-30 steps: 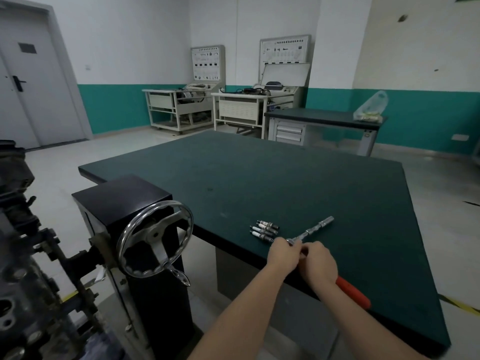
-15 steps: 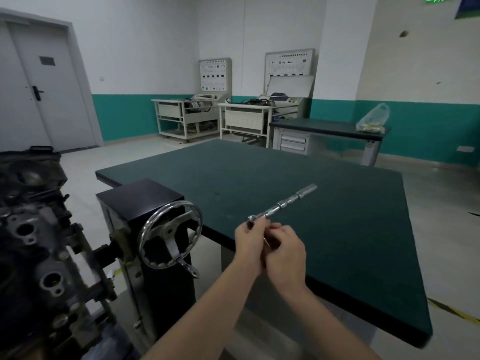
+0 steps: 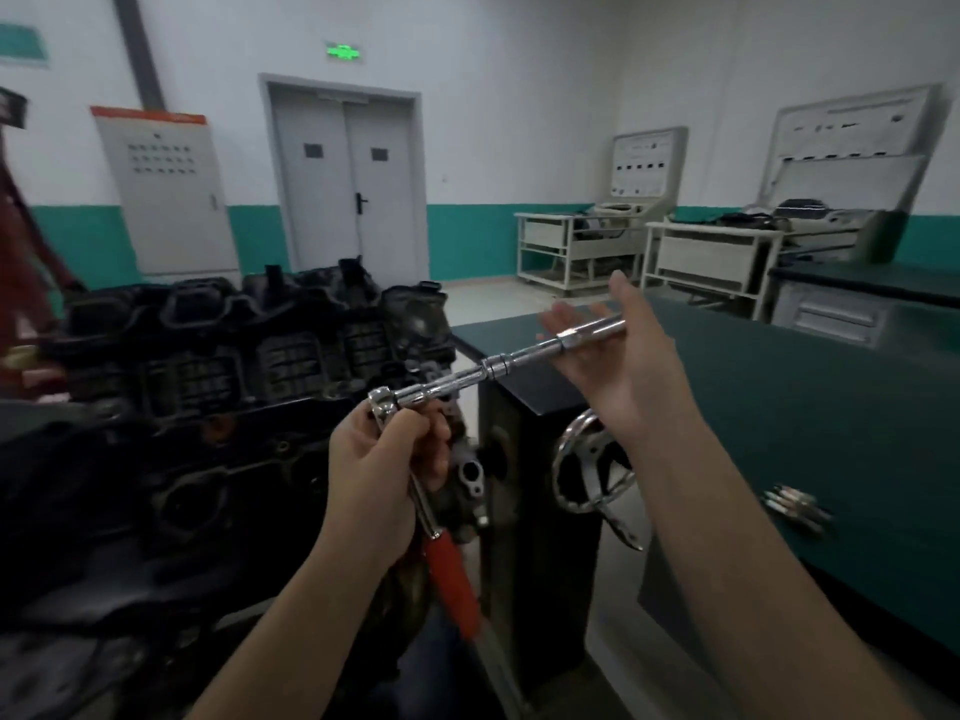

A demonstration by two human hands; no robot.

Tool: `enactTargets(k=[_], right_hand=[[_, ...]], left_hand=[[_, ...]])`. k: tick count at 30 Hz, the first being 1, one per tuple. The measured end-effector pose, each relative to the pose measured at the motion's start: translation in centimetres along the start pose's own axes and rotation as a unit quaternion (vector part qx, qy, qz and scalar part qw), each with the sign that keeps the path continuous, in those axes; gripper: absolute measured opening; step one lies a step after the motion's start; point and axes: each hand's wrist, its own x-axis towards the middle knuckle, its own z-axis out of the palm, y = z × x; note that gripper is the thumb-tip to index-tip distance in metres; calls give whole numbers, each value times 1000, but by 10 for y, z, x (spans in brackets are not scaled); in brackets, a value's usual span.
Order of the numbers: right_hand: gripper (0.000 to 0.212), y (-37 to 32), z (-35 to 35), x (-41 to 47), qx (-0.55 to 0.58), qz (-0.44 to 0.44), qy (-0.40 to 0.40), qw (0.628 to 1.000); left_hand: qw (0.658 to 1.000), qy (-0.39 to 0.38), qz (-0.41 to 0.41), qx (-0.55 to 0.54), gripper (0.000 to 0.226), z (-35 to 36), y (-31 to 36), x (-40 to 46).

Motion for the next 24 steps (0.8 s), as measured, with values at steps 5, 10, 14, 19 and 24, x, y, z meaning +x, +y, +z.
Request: enactTargets(k=[5, 10, 14, 19, 24], right_hand=[[43, 74, 84, 3, 201, 83, -79, 973], [48, 130, 129, -2, 230, 142, -94, 958], [49, 154, 142, -4, 207, 163, -95, 960], [25, 136, 120, 7, 66, 112, -121, 984], [24, 86, 36, 32, -91, 16, -17, 996]], left_hand=[[1000, 23, -8, -1, 19, -81, 61, -2], [996, 26, -77, 27, 34, -136, 102, -7], [994, 101, -19, 32, 30, -152, 113, -6], [992, 101, 53, 53, 41, -139, 112, 9], [992, 50, 71, 87, 41, -93, 77, 21]])
